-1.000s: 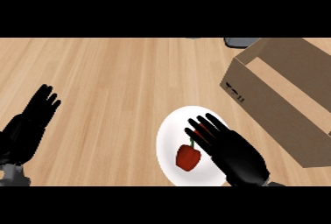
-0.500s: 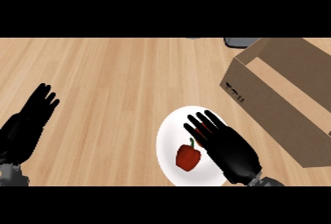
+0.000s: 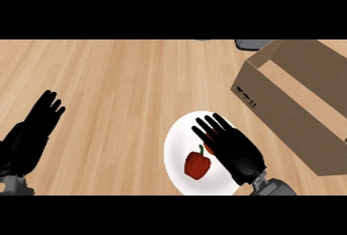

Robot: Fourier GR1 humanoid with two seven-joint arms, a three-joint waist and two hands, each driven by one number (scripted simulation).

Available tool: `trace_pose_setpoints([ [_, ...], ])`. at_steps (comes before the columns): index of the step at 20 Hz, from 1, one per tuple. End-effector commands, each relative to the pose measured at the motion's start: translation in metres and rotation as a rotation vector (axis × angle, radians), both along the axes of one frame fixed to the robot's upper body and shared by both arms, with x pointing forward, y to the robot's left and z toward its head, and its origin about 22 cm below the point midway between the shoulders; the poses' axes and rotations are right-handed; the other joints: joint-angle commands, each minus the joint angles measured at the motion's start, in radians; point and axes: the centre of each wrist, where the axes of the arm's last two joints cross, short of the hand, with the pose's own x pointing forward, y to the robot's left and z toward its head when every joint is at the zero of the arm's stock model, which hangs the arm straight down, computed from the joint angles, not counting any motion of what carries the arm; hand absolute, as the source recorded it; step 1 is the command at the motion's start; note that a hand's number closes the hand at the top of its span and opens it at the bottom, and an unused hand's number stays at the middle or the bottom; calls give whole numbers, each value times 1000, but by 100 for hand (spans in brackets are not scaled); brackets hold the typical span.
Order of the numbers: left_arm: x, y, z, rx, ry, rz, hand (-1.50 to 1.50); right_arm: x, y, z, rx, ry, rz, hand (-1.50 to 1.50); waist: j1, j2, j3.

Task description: Pick the tomato from the plate and place it in the cardboard box

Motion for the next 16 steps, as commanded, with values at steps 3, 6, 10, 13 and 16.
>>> trace_pose_setpoints([
  [3, -6, 5, 14, 9, -6, -2, 0, -4, -1, -2, -18, 1, -14, -150, 0, -1, 0],
  [6, -3, 1, -11, -7, 4, -6, 0, 10, 0, -35, -26, 3, -9, -150, 1, 0, 0],
  [10, -2, 5, 23, 17, 2, 11, 0, 14, -10, -13, -6, 22, -6, -150, 1, -1, 0],
  [13, 7, 19, 5, 22, -14, 14, 0, 6, 2, -30, 0, -1, 10, 150, -2, 0, 0],
  [16, 9, 5, 8, 6, -5, 3, 0, 29, -5, -14, 25, -39, 75, 150, 0, 0, 0],
])
